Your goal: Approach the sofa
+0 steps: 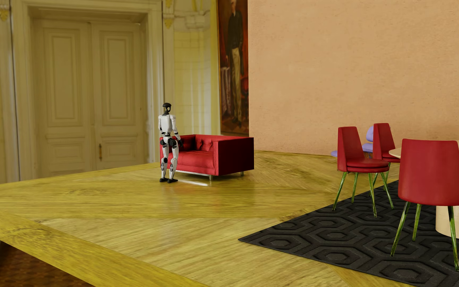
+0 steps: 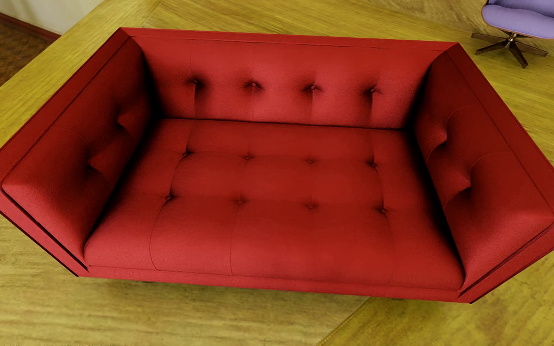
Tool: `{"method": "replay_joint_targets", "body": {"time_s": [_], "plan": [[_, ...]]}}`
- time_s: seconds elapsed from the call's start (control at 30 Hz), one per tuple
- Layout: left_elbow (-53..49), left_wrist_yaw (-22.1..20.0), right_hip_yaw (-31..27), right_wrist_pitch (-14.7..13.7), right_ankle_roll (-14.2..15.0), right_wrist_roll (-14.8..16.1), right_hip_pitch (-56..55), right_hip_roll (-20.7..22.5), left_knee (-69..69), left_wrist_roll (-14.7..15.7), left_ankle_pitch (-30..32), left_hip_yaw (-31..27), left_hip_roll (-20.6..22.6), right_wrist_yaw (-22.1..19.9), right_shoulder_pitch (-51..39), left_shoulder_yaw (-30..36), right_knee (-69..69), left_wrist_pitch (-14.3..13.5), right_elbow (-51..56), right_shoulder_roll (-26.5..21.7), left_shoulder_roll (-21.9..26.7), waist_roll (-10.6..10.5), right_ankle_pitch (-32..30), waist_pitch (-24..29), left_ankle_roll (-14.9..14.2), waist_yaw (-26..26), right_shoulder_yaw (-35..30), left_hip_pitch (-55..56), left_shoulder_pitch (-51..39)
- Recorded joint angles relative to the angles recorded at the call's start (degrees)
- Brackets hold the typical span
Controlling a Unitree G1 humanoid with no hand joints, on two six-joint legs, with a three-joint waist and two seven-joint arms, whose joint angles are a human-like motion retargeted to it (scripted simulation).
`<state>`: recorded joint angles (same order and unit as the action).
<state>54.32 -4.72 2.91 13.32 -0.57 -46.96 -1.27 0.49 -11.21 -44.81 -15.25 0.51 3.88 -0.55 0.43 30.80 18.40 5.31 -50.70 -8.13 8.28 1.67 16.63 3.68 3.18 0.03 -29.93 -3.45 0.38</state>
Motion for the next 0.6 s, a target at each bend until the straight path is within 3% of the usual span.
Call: {"method": "replay_joint_targets", "body": {"time_s": [0.13,0.33,0.47,0.6], "plan": [[0.1,-0.3,0.2,-0.2,-0.3,-0.5,0.2,-0.1,-0.2,-0.6,0.0,-0.2,0.1,0.6,0.0,0.2,0.0,0.0,0.1,0.1,-0.3,0.1,0.1,0.3,0.0,0.0,0.4,0.0,-0.1],[0.0,0.2,0.3,-4.6,-0.5,-3.7,0.1,0.0,-0.1,-0.6,0.2,-0.3,0.0,6.3,-1.4,0.4,-0.3,0.6,-0.7,-0.9,-0.6,0.1,0.1,0.9,-0.2,-0.1,0.2,0.2,-0.6],[0.1,0.1,0.4,-2.6,-0.4,-4.9,0.2,0.2,0.1,-0.7,0.4,-0.5,-0.1,3.0,-0.9,0.8,-1.3,0.8,-0.4,0.0,-0.7,0.1,-0.3,0.9,-0.3,-0.1,1.9,0.6,-0.9],[0.1,0.1,0.3,-1.6,-0.5,-3.5,0.0,0.4,0.0,-0.5,0.4,-0.3,-0.3,1.9,0.2,0.9,-1.3,0.0,-0.3,1.0,0.0,0.0,-0.3,0.9,-0.5,-0.2,3.3,0.7,-0.6]]}}
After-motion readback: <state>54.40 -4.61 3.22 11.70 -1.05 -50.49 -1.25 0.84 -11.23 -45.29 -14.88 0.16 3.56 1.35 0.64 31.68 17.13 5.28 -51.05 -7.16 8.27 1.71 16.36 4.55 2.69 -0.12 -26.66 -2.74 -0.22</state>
